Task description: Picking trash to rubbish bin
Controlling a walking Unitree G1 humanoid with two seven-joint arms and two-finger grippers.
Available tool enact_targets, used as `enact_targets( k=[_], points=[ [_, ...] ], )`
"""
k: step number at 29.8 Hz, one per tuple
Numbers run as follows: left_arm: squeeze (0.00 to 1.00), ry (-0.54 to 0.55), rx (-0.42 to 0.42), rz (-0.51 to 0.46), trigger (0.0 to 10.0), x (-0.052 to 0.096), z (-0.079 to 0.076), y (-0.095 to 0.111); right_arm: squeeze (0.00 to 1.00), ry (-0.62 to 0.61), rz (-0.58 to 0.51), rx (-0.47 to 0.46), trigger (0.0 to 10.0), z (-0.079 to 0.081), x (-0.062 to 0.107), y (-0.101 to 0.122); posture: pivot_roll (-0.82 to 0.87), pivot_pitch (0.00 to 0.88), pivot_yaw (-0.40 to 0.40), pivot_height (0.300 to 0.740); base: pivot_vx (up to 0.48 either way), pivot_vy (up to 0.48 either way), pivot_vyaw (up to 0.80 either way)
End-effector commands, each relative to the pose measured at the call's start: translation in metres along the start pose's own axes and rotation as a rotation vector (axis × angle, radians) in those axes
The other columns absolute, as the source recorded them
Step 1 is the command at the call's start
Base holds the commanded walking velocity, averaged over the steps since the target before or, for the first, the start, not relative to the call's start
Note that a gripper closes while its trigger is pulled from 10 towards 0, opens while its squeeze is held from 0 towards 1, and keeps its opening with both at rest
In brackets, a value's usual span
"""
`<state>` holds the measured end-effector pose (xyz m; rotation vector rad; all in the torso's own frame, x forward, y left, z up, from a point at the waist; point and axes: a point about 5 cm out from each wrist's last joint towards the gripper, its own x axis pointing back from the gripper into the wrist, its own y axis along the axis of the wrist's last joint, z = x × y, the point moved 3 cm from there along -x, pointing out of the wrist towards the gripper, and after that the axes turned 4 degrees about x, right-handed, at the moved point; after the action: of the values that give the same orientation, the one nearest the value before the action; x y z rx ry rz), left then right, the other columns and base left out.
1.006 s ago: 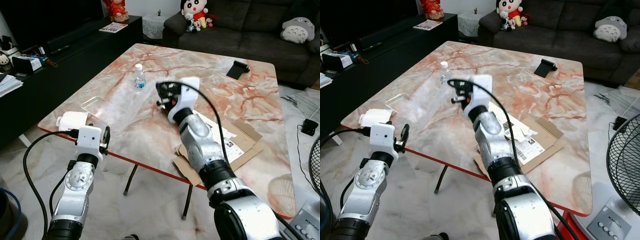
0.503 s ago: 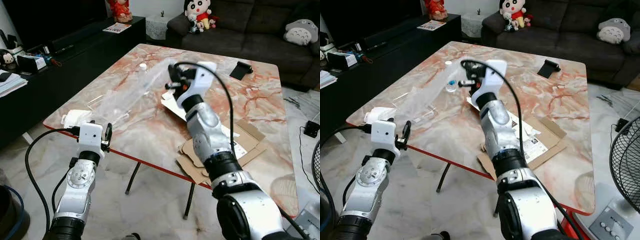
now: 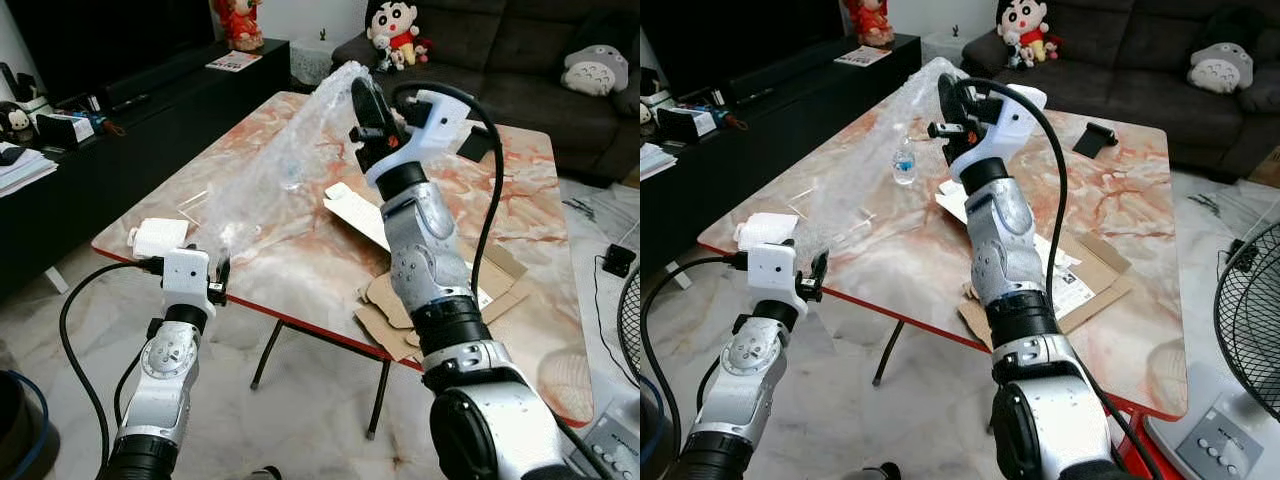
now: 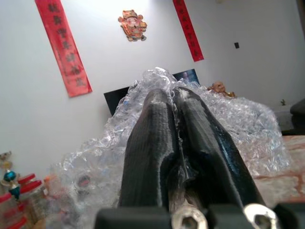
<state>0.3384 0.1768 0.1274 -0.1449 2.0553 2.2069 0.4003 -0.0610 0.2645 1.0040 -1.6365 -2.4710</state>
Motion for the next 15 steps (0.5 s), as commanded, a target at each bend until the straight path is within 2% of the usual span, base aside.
enact_targets(
  k=[1, 3, 6, 9, 15],
  points=[
    [0.0, 0.017, 0.006, -0.026, 10.0, 0.0, 0.001, 0.004, 0.0, -0.023, 0.016, 0.027, 10.0, -0.007, 0.007, -0.005, 0.12, 0.0, 0.038, 0.74, 0.0, 0.0, 0.0],
    [0.0, 0.023, 0.003, -0.031, 10.0, 0.001, 0.002, 0.005, 0.0, -0.043, 0.041, 0.044, 10.0, -0.013, 0.013, -0.012, 0.12, 0.001, 0.037, 0.74, 0.0, 0.0, 0.0],
    [0.0, 0.061, -0.012, -0.056, 10.0, 0.003, 0.008, 0.009, 0.0, -0.092, 0.084, 0.129, 10.0, -0.026, 0.029, -0.024, 0.12, 0.004, 0.034, 0.74, 0.0, 0.0, 0.0],
    [0.0, 0.073, -0.016, -0.064, 10.0, 0.004, 0.01, 0.011, 0.0, -0.103, 0.088, 0.145, 10.0, -0.029, 0.033, -0.025, 0.12, 0.004, 0.034, 0.74, 0.0, 0.0, 0.0],
    [0.0, 0.098, -0.036, -0.093, 10.0, 0.005, 0.019, 0.018, 0.0, -0.155, 0.004, 0.149, 10.0, -0.044, 0.048, -0.009, 0.11, 0.001, 0.034, 0.74, 0.0, 0.0, 0.0]
  ],
)
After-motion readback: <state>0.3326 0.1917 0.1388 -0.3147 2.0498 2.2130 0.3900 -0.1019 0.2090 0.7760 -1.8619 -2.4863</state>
